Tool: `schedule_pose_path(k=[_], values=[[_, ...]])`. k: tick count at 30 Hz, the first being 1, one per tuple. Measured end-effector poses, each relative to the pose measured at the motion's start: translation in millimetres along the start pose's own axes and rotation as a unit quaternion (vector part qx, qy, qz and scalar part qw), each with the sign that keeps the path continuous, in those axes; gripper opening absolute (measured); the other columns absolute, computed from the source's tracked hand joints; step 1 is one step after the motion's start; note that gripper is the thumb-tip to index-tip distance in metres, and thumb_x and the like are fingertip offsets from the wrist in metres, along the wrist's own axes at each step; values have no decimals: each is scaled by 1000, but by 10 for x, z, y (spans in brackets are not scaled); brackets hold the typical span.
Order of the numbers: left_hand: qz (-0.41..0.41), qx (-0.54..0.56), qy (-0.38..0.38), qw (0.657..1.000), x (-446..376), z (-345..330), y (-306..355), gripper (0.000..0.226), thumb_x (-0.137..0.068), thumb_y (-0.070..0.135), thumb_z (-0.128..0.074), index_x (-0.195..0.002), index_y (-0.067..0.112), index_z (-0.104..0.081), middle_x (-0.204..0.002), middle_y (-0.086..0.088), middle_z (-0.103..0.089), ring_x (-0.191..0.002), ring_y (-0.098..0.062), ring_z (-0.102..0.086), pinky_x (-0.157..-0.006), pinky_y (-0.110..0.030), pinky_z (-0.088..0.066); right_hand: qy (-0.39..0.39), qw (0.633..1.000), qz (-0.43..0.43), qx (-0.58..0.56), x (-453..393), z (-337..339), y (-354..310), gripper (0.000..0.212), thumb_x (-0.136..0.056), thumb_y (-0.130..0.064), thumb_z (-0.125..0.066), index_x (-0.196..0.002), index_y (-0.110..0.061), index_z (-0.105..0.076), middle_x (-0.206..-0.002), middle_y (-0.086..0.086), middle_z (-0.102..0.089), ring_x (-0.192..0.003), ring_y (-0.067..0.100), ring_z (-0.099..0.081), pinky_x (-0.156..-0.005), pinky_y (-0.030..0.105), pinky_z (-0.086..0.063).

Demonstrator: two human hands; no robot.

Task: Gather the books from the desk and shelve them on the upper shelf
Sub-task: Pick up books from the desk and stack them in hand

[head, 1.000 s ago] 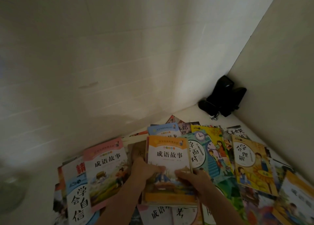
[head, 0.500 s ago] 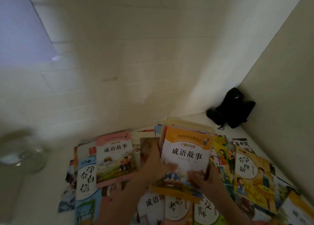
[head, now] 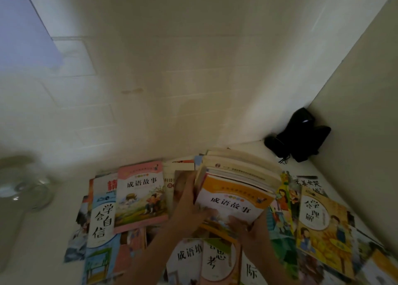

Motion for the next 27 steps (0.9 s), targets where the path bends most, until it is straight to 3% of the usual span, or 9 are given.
schedule_pose_path(k=[3,5,7,10,13,15,18,20,27], values=[[-12,7,-12,1000,-69,82,60,91,-75,-3,-76,-142,23,-22,-117,13,-54,-106,-23,-62,-80,-49,-57,-3,999,37,21,-45,-27,-24,80,-85,-2,-68,-147,-12,-20,-112,-11,-66,-103,7,-65,-81,27,-58],[2,12,-23,1000,-94,141,25,92,-76,-6,-75,-142,22,-18,-128,6,-51,-114,-16,-60,-87,-38,-57,-5,999,40,33,-61,-89,4,74,-84,-7,-70,-143,-15,-25,-120,-1,-61,-108,9,-63,-85,33,-58],[12,2,-17,1000,-67,186,-71,99,-74,-5,-77,-145,22,-14,-136,3,-47,-122,-10,-54,-94,-35,-53,-15,998,31,44,-66,-165,34,80,-83,-11,-71,-141,-33,-20,-125,-6,-57,-113,6,-60,-85,26,-57],[23,22,4,999,-6,209,-134,119,-67,15,-84,-149,10,2,-143,-3,-43,-130,-20,-48,-99,-52,-48,-29,997,25,64,-83,-242,-6,87,-86,-2,-67,-124,-58,-14,-127,-14,-50,-114,2,-54,-79,12,-52],[34,79,18,996,57,255,54,121,-64,20,-85,-149,9,0,-145,-8,-40,-131,-24,-47,-97,-55,-49,-35,995,45,83,-101,-207,-170,81,-85,4,-67,-130,-48,-24,-130,-11,-51,-116,7,-57,-89,27,-56],[29,99,54,993,139,350,203,98,-70,2,-82,-145,12,-20,-134,-3,-54,-120,-17,-58,-87,-43,-56,-45,994,61,75,-106,-228,-422,79,-83,-2,-71,-139,-37,-27,-131,-12,-53,-119,7,-56,-94,35,-55],[-4,108,144,984,328,669,584,80,-65,-3,-83,-131,18,-43,-107,5,-71,-96,-14,-70,-68,-27,-59,-80,987,119,69,-95,-400,-952,76,-85,-8,-71,-141,-36,-30,-128,-11,-57,-118,5,-57,-90,22,-54],[-39,108,190,975,535,959,905,74,-65,-2,-83,-127,20,-51,-105,5,-73,-93,-14,-71,-67,-28,-60,-116,976,173,64,-3,-614,-1396,73,-88,-12,-69,-143,-36,-28,-132,-15,-54,-120,1,-54,-92,18,-51],[-149,23,412,899,2058,2080,1936,74,-66,17,-87,-131,28,-55,-111,-1,-72,-99,-22,-70,-78,-39,-59,-283,909,307,0,850,-1606,-2781,77,-87,-23,-70,-150,-26,-25,-142,-8,-50,-128,13,-52,-98,41,-51]])
Point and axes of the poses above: each hand's wrist, its own x-axis away from the middle knuckle, its own z-axis out of the back of the hand, y = z × x, the point moved 1 cm from there along -x, towards the middle knuckle
